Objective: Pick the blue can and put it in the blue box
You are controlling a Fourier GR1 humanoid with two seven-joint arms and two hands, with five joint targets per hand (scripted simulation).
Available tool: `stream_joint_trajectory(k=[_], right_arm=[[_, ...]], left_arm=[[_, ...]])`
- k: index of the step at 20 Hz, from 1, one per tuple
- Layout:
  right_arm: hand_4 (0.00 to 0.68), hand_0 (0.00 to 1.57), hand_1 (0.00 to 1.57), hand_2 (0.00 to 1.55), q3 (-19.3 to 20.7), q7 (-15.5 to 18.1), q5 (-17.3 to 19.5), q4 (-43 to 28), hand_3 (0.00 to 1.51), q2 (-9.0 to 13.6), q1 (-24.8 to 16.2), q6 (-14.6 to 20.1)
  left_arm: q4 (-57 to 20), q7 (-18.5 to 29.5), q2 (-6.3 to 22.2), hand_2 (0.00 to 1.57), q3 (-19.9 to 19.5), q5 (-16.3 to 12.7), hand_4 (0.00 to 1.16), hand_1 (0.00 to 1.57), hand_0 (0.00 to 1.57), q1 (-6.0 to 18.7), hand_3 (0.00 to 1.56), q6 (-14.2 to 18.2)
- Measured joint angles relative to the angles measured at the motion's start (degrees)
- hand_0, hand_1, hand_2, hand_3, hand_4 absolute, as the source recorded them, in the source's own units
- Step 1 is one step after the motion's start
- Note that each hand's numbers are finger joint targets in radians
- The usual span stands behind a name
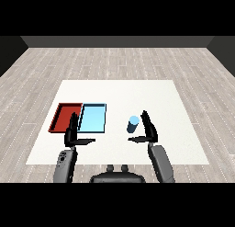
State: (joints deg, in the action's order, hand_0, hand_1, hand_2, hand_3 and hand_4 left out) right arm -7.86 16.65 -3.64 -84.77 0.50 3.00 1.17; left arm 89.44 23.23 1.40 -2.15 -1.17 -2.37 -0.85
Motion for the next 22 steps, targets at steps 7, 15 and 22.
stream_joint_trajectory(k=[7,15,22], right_arm=[[0.0,0.0,0.0,0.0,2.08,0.05,-1.36,4.77,0.0,0.02,2.09,-0.02],[0.0,0.0,0.0,0.0,5.21,2.49,-2.77,15.08,0.0,0.14,7.26,0.44],[0.0,0.0,0.0,0.0,6.6,2.54,-4.76,21.5,0.0,-0.18,11.71,1.15]], left_arm=[[-0.19,-0.35,0.75,0.0,-0.5,0.66,0.0,0.0,0.0,0.28,0.0,0.35],[3.19,-2.78,0.71,0.0,0.09,-0.12,0.0,0.0,0.0,-1.15,0.0,-0.24],[2.59,-2.13,0.24,0.0,0.24,0.73,0.0,0.0,0.0,-0.69,0.0,0.78]])
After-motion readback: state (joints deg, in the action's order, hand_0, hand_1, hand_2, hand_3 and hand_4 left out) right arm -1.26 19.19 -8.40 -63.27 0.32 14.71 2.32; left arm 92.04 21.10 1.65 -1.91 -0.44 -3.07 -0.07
